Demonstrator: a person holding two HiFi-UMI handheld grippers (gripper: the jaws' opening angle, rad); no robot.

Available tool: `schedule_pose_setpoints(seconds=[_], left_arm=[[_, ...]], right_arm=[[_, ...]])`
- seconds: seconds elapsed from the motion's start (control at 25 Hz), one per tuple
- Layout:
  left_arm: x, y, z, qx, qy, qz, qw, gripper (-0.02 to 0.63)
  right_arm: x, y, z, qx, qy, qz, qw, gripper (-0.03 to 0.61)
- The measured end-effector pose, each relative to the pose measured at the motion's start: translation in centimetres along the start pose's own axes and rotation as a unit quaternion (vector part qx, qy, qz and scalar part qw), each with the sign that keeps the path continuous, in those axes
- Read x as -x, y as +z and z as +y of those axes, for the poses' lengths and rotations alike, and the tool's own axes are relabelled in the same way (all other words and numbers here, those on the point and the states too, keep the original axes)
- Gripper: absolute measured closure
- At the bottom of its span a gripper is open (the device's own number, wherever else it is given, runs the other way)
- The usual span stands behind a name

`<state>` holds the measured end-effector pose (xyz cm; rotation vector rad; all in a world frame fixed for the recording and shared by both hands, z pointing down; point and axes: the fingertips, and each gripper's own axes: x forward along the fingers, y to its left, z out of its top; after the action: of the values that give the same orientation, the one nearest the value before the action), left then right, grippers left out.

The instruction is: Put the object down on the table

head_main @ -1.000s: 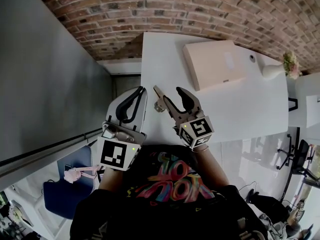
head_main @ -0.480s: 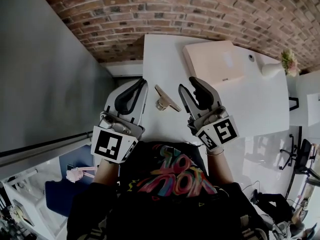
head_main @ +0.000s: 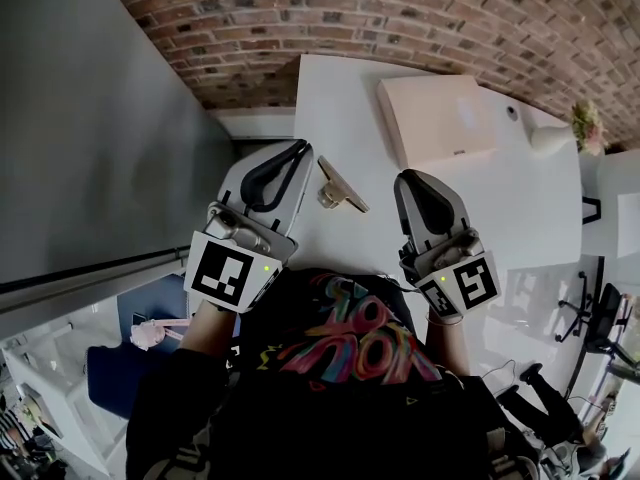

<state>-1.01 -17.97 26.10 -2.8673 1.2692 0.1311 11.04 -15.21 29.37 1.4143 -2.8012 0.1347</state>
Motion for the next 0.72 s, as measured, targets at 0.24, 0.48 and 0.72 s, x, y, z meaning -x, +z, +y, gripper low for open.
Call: schedule_pose_setpoints(seconds=[0.24, 0.48, 0.72], left_arm=[[-0.8, 0.1, -0.2, 0.012, 0.005, -0.008, 0.9999, 0.580], [-1.0, -0.3, 0.2, 0.016, 0.008, -0.003, 0.9998, 0.580], [-1.4, -0.4, 0.6, 0.016, 0.009, 0.001, 0.9998, 0.580]], right_arm=[[0.2, 0.8, -0.5, -0.006, -0.014, -0.007, 1.000, 0.560], [0.0, 0.2, -1.3, -0.003, -0.013, -0.002, 1.000, 0.561], [-0.5, 0.2, -1.7, -0.020, -0.009, -0.007, 1.000, 0.561]])
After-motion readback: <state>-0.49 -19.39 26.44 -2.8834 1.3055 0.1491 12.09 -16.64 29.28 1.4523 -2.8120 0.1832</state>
